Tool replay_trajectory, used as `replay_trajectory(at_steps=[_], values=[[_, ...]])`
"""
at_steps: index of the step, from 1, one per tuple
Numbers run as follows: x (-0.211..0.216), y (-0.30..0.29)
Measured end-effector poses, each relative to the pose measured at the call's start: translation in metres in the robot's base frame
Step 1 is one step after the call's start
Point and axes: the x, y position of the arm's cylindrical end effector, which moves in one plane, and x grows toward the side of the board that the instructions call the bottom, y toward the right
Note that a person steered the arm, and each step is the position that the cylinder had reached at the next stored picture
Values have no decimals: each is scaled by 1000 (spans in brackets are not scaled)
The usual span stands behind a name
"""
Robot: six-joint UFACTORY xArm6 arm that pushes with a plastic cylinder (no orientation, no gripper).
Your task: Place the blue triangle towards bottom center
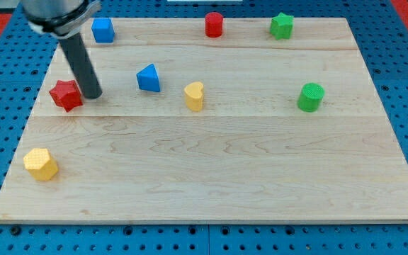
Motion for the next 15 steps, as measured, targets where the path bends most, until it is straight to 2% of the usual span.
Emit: replay_trajectory(at_steps=[1,2,4,5,6,7,8,9,11,14,15], values=[[-42,28],[-44,108],[18,84],[-19,68],[-1,43],[36,40],[66,95],[64,101],[25,109],[85,148],[81,118]])
